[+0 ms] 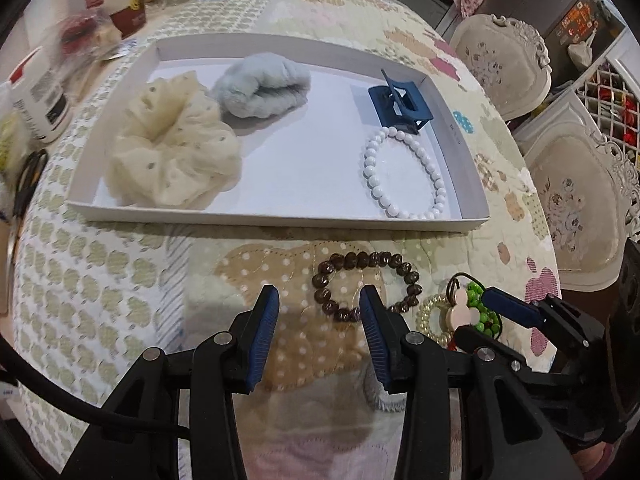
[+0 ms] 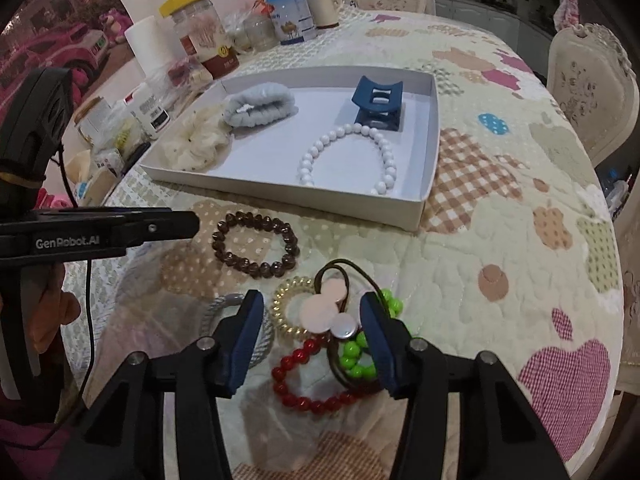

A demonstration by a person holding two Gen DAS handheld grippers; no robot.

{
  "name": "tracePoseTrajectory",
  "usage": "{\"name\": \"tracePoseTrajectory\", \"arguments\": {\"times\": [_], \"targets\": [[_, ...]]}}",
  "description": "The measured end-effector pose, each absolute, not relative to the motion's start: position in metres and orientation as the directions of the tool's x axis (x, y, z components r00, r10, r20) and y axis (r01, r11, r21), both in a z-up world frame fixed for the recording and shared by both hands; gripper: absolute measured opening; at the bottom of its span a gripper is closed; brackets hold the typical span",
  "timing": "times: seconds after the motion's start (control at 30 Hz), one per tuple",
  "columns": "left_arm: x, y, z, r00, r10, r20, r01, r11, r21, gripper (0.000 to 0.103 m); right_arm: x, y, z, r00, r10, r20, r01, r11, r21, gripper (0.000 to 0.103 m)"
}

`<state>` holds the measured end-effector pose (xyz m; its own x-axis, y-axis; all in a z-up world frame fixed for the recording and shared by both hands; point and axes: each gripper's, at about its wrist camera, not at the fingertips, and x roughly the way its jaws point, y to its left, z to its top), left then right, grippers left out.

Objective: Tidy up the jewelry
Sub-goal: 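Grasp black hair tie with mouse charm with right gripper while left gripper grasps brown bead bracelet, then carry brown bead bracelet into tray with left gripper while right gripper lowers hair tie there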

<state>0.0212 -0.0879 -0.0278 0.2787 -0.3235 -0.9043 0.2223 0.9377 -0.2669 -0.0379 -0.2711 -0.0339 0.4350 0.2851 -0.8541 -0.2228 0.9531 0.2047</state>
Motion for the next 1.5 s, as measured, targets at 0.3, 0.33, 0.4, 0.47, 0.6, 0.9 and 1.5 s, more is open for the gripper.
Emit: {"name": "tracePoseTrajectory", "arguments": {"times": [0.3, 0.33, 0.4, 0.47, 0.6, 0.9, 1.5], "targets": [[0.033, -0.107, -0.049, 0.234, -0.281, -0.931, 0.254, 0.942, -0.22, 0.032, -0.029, -0.268, -0.047, 0.402, 0.294, -0.867, -0.248, 0.947, 0.206, 0.045], [0.033, -0.108, -0.048, 0.242, -0.276, -0.93, 0.262, 0.942, -0.212, 0.032, -0.029, -0.268, -0.048, 0.398, 0.293, -0.869, -0.249, 0.947, 0.205, 0.043], [0.033, -0.109, -0.048, 0.248, -0.274, -0.929, 0.268, 0.941, -0.206, 0.025, -0.027, -0.267, -0.053, 0.391, 0.286, -0.875, -0.248, 0.948, 0.2, 0.035], [0.034, -0.11, -0.048, 0.265, -0.239, -0.934, 0.279, 0.946, -0.163, 0.01, -0.028, -0.268, -0.054, 0.399, 0.296, -0.868, -0.25, 0.946, 0.207, 0.034], [0.035, -0.107, -0.047, 0.264, -0.256, -0.93, 0.283, 0.942, -0.179, 0.001, -0.031, -0.27, -0.052, 0.413, 0.302, -0.859, -0.242, 0.946, 0.216, 0.034], [0.025, -0.095, 0.005, 0.327, -0.325, -0.887, 0.332, 0.919, -0.214, 0.001, -0.048, -0.297, 0.0, 0.513, 0.381, -0.769, -0.196, 0.924, 0.327, 0.034], [0.05, -0.076, 0.097, 0.483, -0.342, -0.806, 0.334, 0.923, -0.192, 0.001, -0.025, -0.314, 0.083, 0.651, 0.44, -0.618, -0.224, 0.89, 0.398, 0.034]]}}
